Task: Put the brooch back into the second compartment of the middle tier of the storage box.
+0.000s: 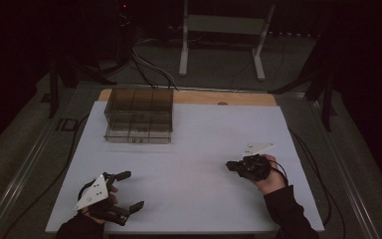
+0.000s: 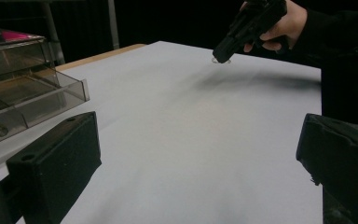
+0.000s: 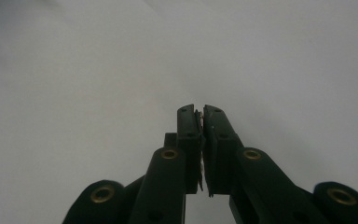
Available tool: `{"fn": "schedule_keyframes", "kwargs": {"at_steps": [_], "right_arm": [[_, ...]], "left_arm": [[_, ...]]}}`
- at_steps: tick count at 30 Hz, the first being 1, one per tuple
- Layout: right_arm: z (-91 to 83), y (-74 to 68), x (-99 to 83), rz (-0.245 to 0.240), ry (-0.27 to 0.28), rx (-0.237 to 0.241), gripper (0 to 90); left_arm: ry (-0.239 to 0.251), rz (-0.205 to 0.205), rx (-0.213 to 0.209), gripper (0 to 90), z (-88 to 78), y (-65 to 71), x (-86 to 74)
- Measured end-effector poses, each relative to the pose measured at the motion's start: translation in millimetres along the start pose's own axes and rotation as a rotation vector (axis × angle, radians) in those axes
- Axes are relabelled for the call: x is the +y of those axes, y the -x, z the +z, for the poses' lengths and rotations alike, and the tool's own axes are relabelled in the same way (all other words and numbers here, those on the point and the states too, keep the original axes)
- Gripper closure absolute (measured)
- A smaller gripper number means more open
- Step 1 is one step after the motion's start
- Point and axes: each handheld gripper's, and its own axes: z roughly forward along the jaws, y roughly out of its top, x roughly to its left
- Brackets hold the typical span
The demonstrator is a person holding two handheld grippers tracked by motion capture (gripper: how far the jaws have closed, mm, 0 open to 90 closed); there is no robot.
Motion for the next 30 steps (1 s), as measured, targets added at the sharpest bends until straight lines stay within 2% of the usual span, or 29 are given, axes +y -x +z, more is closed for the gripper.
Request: {"fn": "schedule_keyframes", "kwargs": {"at_steps": [12, 30], "right_arm": [[16.7, -3.9, 17.9, -0.029, -0.003, 0.031, 85.9], [31.2, -15.9, 47.1, -0.078, 0.009, 0.063, 85.8]], "left_arm": [[0.0, 0.0, 0.0, 0.4, -0.3, -0.2, -0.4], [0.0, 0.004, -0.006, 0.4, -0.2, 1.4, 0.2]]}}
